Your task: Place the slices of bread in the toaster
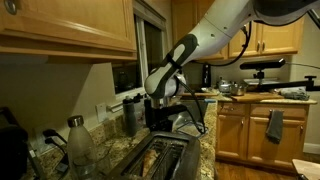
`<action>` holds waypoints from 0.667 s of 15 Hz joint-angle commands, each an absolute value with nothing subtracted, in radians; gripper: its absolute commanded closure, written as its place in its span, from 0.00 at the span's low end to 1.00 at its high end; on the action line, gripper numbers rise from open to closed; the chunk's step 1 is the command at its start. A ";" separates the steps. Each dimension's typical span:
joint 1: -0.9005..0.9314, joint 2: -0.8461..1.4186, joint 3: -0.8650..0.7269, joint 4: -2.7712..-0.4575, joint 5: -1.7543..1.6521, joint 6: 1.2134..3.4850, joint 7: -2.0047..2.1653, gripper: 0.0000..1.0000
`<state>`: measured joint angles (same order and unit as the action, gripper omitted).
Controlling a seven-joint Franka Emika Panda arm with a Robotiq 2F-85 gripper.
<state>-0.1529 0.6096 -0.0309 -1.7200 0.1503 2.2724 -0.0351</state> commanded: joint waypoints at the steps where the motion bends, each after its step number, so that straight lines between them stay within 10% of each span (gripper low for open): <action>1: -0.150 0.576 -0.034 -1.772 0.154 2.308 -0.035 0.78; 10: -0.153 0.556 -0.033 -1.770 0.157 2.318 -0.037 0.89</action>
